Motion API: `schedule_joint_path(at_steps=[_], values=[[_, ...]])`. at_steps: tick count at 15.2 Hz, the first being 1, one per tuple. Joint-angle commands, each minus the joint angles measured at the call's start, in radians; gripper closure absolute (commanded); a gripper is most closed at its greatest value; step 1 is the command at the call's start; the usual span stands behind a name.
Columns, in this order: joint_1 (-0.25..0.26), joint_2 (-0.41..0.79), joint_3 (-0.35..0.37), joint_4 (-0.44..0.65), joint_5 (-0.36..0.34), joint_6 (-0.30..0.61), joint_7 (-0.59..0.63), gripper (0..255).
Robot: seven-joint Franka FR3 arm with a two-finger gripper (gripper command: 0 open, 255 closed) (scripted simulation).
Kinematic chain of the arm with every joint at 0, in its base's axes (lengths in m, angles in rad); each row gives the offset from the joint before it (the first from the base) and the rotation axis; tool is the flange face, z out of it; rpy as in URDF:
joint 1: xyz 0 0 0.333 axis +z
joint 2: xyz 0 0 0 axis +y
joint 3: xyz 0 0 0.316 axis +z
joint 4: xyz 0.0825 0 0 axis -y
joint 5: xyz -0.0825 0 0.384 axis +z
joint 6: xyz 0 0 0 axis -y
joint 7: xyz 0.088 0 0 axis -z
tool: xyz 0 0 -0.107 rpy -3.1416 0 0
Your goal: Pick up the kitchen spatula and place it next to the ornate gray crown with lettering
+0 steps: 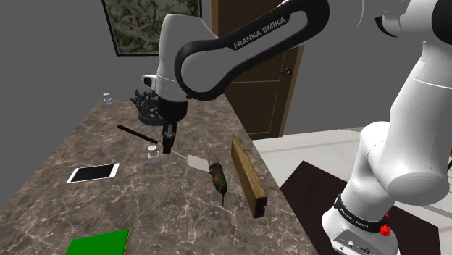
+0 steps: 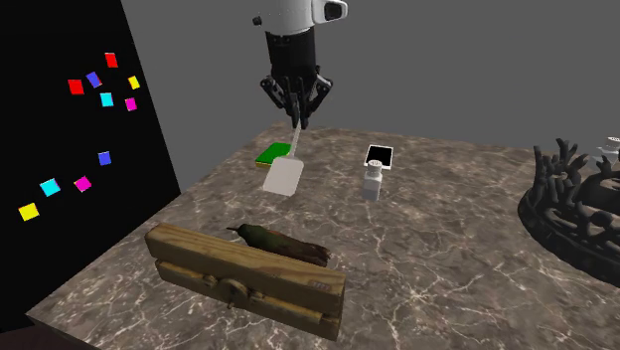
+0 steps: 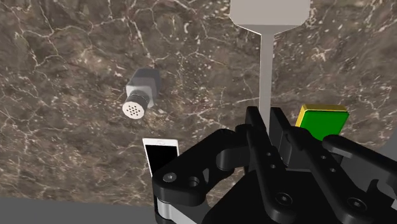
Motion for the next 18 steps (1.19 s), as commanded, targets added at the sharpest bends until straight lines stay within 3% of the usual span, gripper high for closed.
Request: schedule_joint_path(at_steps=[1, 8, 18], values=[[0.000, -0.011, 0.000, 0.014, 0.001, -0.025, 0.002, 255], [-0.002, -0.038, -0.002, 0.075, 0.000, -0.112, 0.007, 255], [-0.115, -0.011, -0.124, 0.114, 0.048, -0.153, -0.248, 255]])
